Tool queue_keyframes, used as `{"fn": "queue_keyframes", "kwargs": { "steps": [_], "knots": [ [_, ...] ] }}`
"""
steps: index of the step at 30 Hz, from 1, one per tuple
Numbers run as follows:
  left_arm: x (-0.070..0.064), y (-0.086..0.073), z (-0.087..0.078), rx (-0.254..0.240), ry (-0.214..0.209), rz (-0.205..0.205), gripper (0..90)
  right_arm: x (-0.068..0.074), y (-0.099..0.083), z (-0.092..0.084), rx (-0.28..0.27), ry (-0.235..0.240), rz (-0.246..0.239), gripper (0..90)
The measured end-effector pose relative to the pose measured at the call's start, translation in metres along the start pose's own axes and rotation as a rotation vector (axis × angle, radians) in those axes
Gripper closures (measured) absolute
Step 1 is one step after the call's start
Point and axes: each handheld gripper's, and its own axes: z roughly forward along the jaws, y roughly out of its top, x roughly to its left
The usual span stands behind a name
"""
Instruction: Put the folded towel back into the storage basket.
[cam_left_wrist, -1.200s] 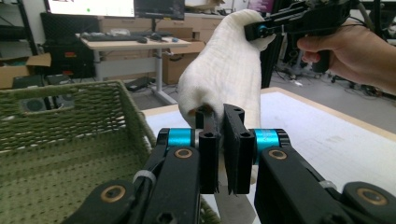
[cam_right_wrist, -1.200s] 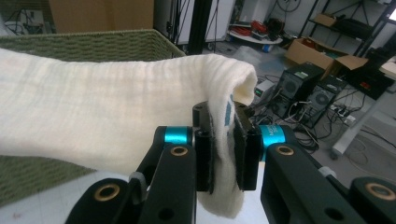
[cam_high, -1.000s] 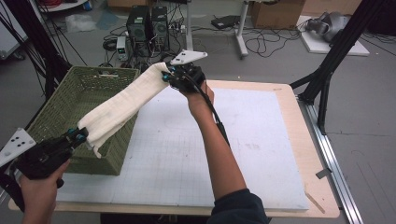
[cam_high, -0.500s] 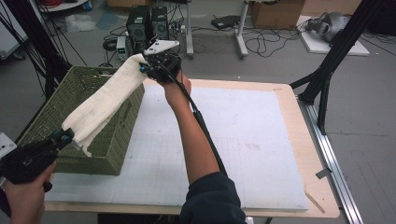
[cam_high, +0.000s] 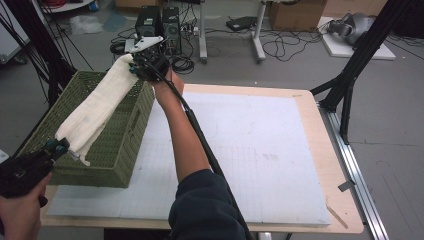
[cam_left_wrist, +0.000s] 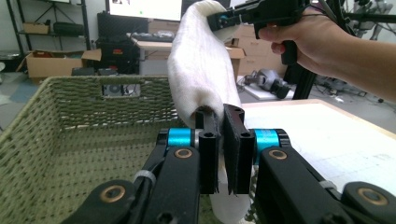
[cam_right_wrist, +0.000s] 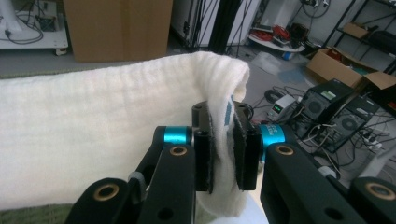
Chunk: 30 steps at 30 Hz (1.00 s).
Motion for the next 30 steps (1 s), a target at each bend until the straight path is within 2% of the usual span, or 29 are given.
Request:
{"fn": "queue_keyframes", "kwargs": {
  "steps": [4, 9, 13, 14, 16, 17, 18, 19, 20, 22, 24, 27, 28, 30],
  "knots": [
    [0.004, -0.001, -0.002, 0.012, 0.02, 0.004, 84.5, 0.005, 0.003, 0.015, 0.011, -0.008, -0.01, 80.8],
    [0.008, -0.003, -0.002, 0.019, 0.04, 0.0, 84.5, 0.01, 0.002, 0.031, 0.011, -0.007, -0.005, 80.9],
    [0.01, -0.004, 0.0, 0.031, 0.05, 0.002, 84.5, 0.014, 0.001, 0.052, 0.029, 0.001, 0.004, 80.8],
    [0.011, -0.005, 0.0, 0.035, 0.054, 0.005, 84.5, 0.014, 0.001, 0.052, 0.029, 0.001, 0.004, 80.8],
    [0.014, -0.006, 0.0, 0.043, 0.065, -0.005, 82.4, 0.017, 0.001, 0.06, 0.024, -0.002, 0.013, 80.8],
    [0.016, -0.006, 0.0, 0.034, 0.088, -0.022, 57.3, 0.02, 0.002, 0.069, 0.023, -0.031, 0.013, 75.3],
    [0.018, -0.005, -0.002, 0.023, 0.113, -0.045, 57.3, 0.02, 0.002, 0.069, 0.023, -0.031, 0.013, 75.3],
    [0.021, -0.004, -0.005, 0.001, 0.132, -0.061, 46.4, 0.022, 0.002, 0.072, 0.017, -0.057, 0.028, 64.4],
    [0.023, -0.003, -0.008, -0.017, 0.145, -0.062, 41.0, 0.022, 0.001, 0.074, 0.005, -0.08, 0.05, 52.4],
    [0.026, -0.001, -0.011, -0.029, 0.156, -0.054, 36.0, 0.021, -0.002, 0.075, 0.002, -0.09, 0.074, 50.5],
    [0.027, -0.002, -0.012, -0.033, 0.154, -0.042, 33.6, 0.021, -0.004, 0.072, -0.001, -0.09, 0.072, 49.4],
    [0.025, -0.003, -0.009, -0.013, 0.12, -0.053, 33.9, 0.019, -0.009, 0.061, -0.021, -0.074, 0.082, 48.3],
    [0.023, -0.003, -0.007, -0.006, 0.121, -0.057, 32.8, 0.018, -0.011, 0.056, -0.026, -0.07, 0.086, 47.5],
    [0.02, -0.003, -0.004, 0.001, 0.125, -0.068, 24.9, 0.015, -0.017, 0.048, -0.029, -0.053, 0.095, 44.8]
  ]
}}
